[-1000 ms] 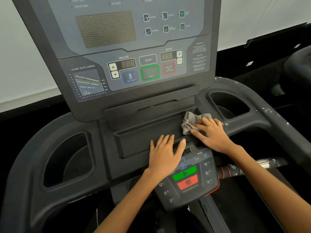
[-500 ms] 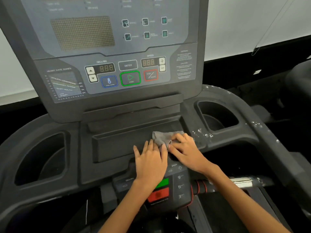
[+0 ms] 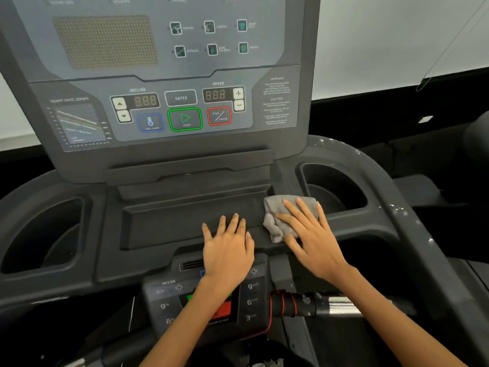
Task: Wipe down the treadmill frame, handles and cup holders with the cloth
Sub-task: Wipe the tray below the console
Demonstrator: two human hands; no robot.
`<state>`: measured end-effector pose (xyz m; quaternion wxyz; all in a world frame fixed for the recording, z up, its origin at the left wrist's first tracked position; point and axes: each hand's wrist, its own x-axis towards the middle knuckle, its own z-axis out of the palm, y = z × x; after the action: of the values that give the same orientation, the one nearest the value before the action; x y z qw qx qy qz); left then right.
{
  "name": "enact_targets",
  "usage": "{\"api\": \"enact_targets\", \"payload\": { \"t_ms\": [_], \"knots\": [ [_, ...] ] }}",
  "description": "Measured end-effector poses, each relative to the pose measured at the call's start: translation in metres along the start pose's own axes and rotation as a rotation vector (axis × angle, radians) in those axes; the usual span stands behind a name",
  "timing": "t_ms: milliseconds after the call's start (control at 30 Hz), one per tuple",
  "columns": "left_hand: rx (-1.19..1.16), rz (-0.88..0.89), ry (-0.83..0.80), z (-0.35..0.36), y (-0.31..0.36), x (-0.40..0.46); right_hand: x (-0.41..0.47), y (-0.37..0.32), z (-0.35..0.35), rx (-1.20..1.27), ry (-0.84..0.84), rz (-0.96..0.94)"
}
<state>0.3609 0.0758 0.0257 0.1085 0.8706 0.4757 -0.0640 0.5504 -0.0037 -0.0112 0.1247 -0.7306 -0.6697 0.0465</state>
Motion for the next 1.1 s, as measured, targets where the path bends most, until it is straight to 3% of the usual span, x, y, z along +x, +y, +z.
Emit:
{"api": "enact_targets", "payload": {
  "t_ms": [267,400,667,967,1100],
  "knots": [
    [-0.042,-0.058,0.143,0.004,0.001,0.000,0.052,-0.008,0.002,-0.126,-0.016,-0.006],
    [-0.069,-0.061,0.163,0.007,0.000,-0.002,0.047,-0.016,-0.005,-0.149,0.023,-0.098],
    [-0.081,-0.075,0.182,0.006,0.003,-0.002,0.041,-0.021,-0.007,0.077,0.146,-0.175],
    [-0.089,-0.084,0.246,0.004,0.004,-0.004,0.031,-0.052,0.009,0.314,0.099,-0.081],
    [-0.088,-0.063,0.276,0.006,0.002,-0.005,0.026,-0.034,-0.001,0.182,0.074,-0.160]
  ]
}}
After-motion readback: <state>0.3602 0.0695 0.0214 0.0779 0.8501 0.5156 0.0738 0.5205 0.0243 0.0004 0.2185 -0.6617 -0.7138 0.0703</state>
